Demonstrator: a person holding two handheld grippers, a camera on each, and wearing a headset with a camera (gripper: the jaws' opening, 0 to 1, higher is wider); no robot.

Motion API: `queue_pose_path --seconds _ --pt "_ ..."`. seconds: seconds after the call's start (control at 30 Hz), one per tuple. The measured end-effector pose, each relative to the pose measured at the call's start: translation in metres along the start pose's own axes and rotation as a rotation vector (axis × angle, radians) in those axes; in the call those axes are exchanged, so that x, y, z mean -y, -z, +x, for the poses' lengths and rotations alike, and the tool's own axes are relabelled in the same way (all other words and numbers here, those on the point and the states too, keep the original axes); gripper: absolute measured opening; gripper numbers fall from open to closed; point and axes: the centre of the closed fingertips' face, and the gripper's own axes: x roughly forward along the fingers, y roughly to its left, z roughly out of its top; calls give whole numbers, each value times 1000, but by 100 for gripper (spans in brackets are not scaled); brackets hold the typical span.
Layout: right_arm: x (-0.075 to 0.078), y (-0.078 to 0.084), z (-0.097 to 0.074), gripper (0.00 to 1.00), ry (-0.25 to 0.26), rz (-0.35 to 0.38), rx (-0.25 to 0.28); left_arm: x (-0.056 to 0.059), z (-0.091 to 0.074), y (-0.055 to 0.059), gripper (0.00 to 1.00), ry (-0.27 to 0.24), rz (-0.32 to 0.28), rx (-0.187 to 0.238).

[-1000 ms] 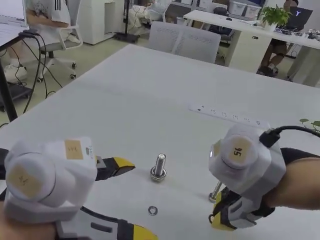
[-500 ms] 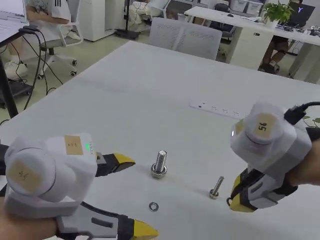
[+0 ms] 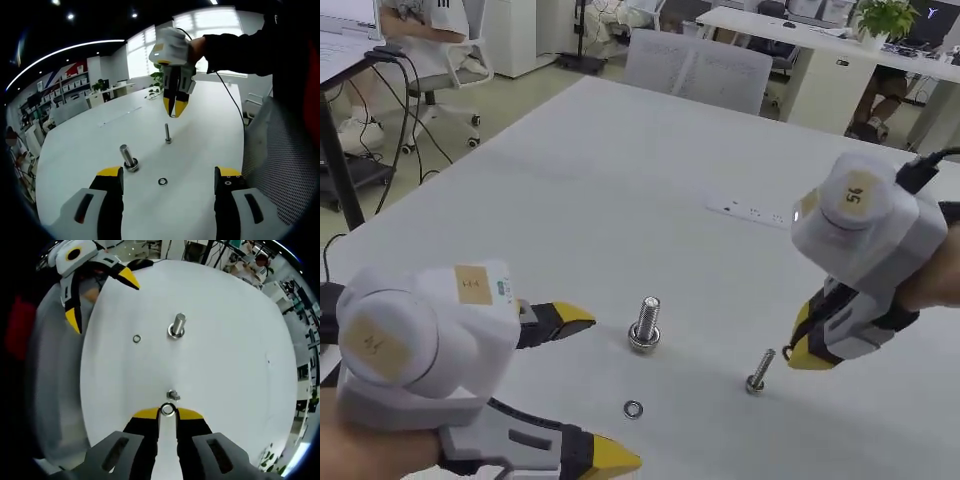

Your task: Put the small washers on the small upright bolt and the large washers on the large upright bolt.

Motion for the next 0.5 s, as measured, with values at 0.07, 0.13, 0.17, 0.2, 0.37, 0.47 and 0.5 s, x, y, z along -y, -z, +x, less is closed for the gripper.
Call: queue_pose_path --seconds 0.07,0.13,0.17,0.2,0.37,0.47,0.5 --pt "3 -3 1 13 1 -4 0 0 0 0 74 -2 -3 1" --pt "4 -4 3 13 1 -12 -4 -1 -1 1 74 -4 -5 0" --pt "4 -5 6 13 -5 -16 -7 -1 -1 1 74 -5 -5 0" --pt "5 -5 9 13 -9 -18 -8 -1 -1 1 74 -5 -6 0" --pt "7 -2 15 13 -11 -26 -28 -2 -1 1 74 -8 -11 1" --pt "6 -2 16 13 -18 -24 -30 -2 0 2 74 -7 -12 -2" --pt "7 -1 17 13 -20 -24 -31 -2 0 3 74 -6 -12 -4"
